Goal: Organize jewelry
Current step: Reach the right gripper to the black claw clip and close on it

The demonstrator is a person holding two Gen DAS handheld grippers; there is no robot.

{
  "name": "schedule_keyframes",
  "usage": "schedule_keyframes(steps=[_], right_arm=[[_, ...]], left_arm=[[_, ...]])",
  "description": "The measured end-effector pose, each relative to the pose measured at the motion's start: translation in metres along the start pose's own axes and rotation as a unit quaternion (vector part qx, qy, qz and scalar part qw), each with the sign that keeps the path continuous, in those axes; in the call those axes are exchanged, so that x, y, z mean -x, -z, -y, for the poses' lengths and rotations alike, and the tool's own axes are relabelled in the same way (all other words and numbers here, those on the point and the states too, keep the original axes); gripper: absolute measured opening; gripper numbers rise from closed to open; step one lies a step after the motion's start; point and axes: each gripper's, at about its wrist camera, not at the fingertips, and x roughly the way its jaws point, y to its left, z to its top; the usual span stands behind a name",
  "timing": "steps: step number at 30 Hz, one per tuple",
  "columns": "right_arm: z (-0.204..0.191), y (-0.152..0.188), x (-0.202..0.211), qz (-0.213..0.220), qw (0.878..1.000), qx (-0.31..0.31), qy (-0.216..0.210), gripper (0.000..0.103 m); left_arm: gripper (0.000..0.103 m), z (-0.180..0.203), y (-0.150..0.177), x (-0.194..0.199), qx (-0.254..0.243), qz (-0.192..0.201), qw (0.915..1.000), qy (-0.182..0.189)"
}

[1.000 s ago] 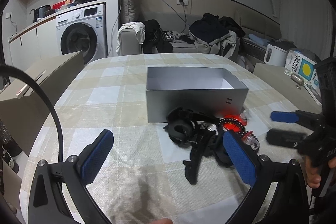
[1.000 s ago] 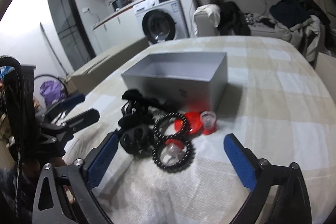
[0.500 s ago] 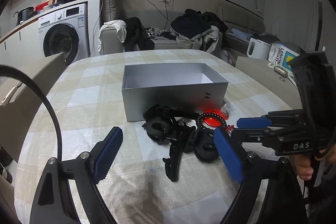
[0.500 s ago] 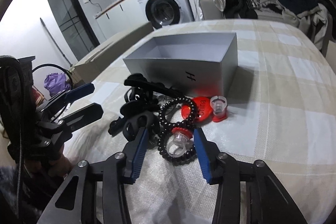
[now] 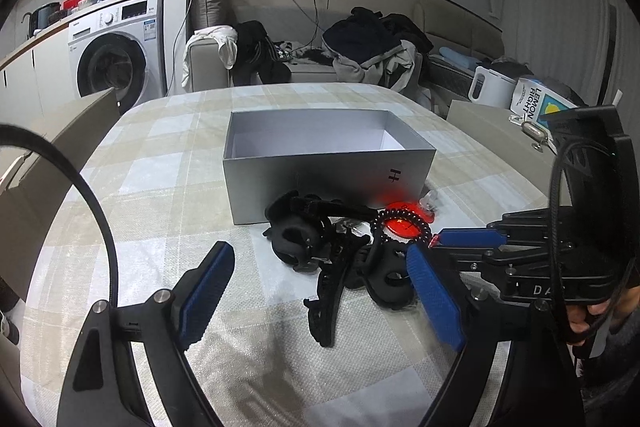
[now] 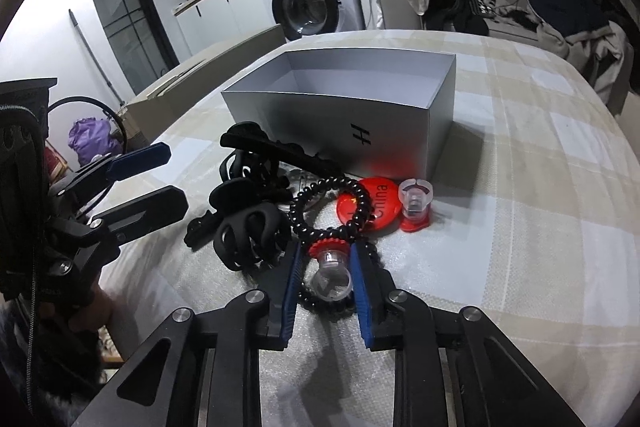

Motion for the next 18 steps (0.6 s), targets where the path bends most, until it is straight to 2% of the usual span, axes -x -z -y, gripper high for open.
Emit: schedule_keyframes(steps=[1, 4, 7, 10, 12, 15, 18], right_arm=[[0.000, 0.000, 0.000, 0.000, 1.000, -0.001, 0.005, 0.016], [0.003, 0.002, 0.004, 0.002, 1.000, -0.011, -0.018, 0.014], [0.008, 0.004, 0.019, 0.035, 0.998, -0.023, -0.040, 0.014], [0.018, 0.006, 0.028, 0.055, 0.997, -0.041, -0.042, 0.014], [0.023, 0.005, 0.029, 0.057, 0.996, -0.051, -0.044, 0.014], [0.027, 0.005, 0.028, 0.046, 0.996, -0.054, -0.045, 0.014], [0.028, 0.005, 0.026, 0.039, 0.996, -0.057, -0.050, 0.014]], left_arm=[[0.085, 0.000, 0.000, -0.001, 0.002, -0.004, 1.0000, 0.001], [0.085, -0.001, -0.001, -0.002, 0.006, -0.006, 0.9999, 0.006], [0.085, 0.000, 0.000, -0.002, 0.009, -0.010, 0.9998, 0.015], [0.085, 0.005, 0.000, -0.004, 0.001, -0.019, 0.9995, 0.025], [0.085, 0.012, 0.001, -0.008, -0.013, -0.028, 0.9992, 0.027], [0.085, 0.029, 0.003, -0.014, -0.061, -0.044, 0.9970, 0.020], [0.085, 0.036, 0.002, -0.017, -0.081, -0.051, 0.9952, 0.019]])
